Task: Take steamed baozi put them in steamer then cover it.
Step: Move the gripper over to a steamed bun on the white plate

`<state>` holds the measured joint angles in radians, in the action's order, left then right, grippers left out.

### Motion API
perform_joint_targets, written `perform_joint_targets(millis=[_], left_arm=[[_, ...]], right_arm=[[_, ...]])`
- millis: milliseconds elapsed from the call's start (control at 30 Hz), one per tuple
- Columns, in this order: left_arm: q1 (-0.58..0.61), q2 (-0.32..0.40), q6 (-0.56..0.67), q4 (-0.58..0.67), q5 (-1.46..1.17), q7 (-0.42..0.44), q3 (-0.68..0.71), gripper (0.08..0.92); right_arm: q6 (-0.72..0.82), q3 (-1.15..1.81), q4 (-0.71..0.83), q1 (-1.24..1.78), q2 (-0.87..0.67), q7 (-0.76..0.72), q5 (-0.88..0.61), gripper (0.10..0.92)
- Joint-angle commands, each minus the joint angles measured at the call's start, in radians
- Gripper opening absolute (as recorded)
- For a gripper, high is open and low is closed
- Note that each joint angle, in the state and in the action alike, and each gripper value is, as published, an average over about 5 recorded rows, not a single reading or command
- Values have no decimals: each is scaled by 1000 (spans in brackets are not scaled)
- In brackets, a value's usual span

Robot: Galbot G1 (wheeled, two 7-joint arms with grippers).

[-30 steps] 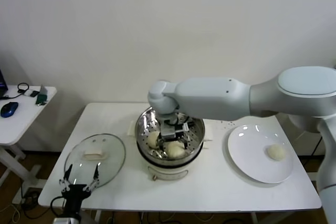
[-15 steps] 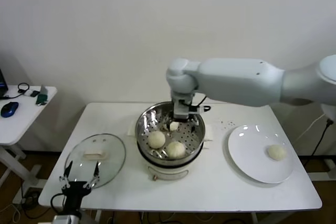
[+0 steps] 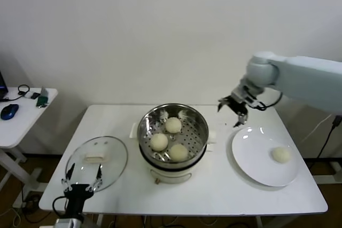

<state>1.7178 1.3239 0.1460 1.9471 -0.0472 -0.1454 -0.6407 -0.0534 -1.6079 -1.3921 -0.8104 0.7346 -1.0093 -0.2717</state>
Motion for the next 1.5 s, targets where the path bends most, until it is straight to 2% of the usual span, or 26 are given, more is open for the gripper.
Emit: perform_joint_targets(millis=[33,267,500,767,1500], left_arm=[[0,1,-2,-3,2,-4,0,823],[6,8,-8,1,17,-5,4,823],[6,16,-9,-3,21,4,2,823],[3,27,-24,-6,42,-3,2,823],[-1,32,-32,-3,51,-4,5,823]], right_arm=[[173,52,40,170,-339,76,59,823],[123,363,170,529,-382,18,288,823],[91,584,305,753,-325,-1,335,823],[48,696,473,819,-203,-29,388,823],[41,719,616,810,-18,-59,382,823]])
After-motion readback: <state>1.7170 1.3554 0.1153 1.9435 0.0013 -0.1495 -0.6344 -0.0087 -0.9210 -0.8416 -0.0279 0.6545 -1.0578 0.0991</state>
